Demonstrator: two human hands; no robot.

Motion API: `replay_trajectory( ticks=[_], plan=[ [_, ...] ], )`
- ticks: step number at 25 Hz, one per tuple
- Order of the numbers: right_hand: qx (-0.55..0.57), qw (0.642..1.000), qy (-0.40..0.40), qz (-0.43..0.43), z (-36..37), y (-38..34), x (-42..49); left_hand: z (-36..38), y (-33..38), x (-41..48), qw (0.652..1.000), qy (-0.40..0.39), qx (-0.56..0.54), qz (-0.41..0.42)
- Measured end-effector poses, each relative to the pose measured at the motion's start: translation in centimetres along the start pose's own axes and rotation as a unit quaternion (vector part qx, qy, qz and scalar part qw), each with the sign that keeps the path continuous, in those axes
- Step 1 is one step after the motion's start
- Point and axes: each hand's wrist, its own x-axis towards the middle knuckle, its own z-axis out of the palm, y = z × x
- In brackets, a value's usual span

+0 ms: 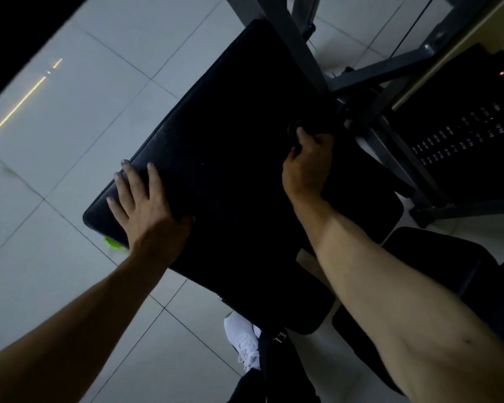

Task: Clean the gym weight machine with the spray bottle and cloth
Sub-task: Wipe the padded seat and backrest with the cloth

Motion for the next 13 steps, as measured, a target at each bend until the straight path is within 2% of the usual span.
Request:
replay_trajectory(
  ticks=[1, 3, 6, 10, 13],
  plan=[
    [-0.031, 0.997, -0.011, -0.073, 1.1, -0.6, -2.7, -0.5, -0.4, 0.7, 1.000, -0.010, -0.005, -0.014],
    [-0.100, 0.969, -0.068, -0.217, 2.5, -1.2, -8.6, -1.3, -0.8, 1.9, 0.999, -0.038, -0.006, -0.033],
    [-0.132, 0.945, -0.131, -0.267, 2.5, -1.2, -11.8, -1.6, -0.5, 2.7, 0.995, -0.084, -0.013, -0.052],
    [-0.155, 0.913, -0.168, -0.338, 2.1, 0.1, -11.0, -1.3, 0.3, 3.1, 0.994, -0.083, -0.005, -0.073],
    [-0.124, 0.877, -0.248, -0.393, 1.7, 0.1, -8.7, -0.9, -0.1, 2.9, 0.995, -0.065, 0.000, -0.070]
  ],
)
